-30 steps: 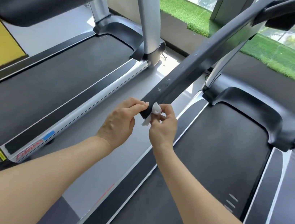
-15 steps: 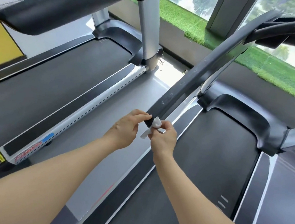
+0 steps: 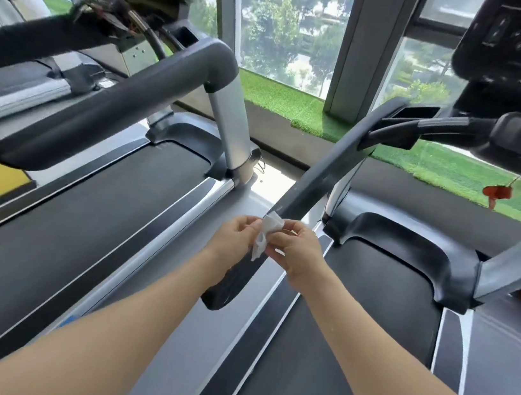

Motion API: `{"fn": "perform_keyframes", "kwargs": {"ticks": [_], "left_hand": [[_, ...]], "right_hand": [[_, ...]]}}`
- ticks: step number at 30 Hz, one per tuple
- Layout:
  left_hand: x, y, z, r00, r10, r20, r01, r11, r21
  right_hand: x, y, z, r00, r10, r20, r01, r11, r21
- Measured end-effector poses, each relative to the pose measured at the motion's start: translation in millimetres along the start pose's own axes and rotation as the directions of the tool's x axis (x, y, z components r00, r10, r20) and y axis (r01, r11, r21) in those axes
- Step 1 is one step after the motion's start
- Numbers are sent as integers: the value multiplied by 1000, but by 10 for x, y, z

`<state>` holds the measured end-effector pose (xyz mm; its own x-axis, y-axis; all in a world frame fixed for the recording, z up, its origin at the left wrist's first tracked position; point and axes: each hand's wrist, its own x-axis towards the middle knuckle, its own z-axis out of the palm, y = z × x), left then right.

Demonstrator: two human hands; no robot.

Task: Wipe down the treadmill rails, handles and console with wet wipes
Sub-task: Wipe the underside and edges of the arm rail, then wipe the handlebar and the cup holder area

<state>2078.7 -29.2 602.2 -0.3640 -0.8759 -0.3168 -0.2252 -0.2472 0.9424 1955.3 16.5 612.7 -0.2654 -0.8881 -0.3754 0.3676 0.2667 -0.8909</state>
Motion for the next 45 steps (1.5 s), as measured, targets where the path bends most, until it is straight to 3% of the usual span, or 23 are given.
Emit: {"fn": "perform_keyframes", "kwargs": {"ticks": [5, 10, 19, 23, 28, 31, 37, 45], "left_hand": [[549, 520, 722, 994, 70, 80, -70, 998, -4], [1107, 1018, 1499, 986, 52, 155, -40, 996, -80], [2335, 1550, 2019, 998, 58, -30, -58, 998, -27], [3167, 1694, 2175, 991, 101, -90, -91, 990, 110], [4134, 1924, 2526, 993, 62, -97, -58, 998, 40], [4613, 2083, 2689, 996, 40, -76, -38, 999, 27], [5327, 2280, 2926, 997, -22, -72, 32, 988, 150], [5843, 2375, 3183, 960, 80, -270, 14, 944, 329]], "right_hand": [[451, -645, -758, 999, -36, 35, 37, 999, -17], [912, -1296, -1565, 997, -43, 58, 52, 985, -164], [1994, -2309, -2256, 994, -103, 28, 106, 915, -388], [2592, -2658, -2545, 980, -196, -22, 147, 800, -582], [3360, -3065, -2898, 964, -251, -86, 104, 655, -749], [3821, -3274, -3086, 955, -287, -79, 85, 516, -853], [4539, -3437, -3434, 966, -221, -133, -46, 361, -931], [5341, -3572, -3694, 977, -201, -75, -40, 172, -984]]}}
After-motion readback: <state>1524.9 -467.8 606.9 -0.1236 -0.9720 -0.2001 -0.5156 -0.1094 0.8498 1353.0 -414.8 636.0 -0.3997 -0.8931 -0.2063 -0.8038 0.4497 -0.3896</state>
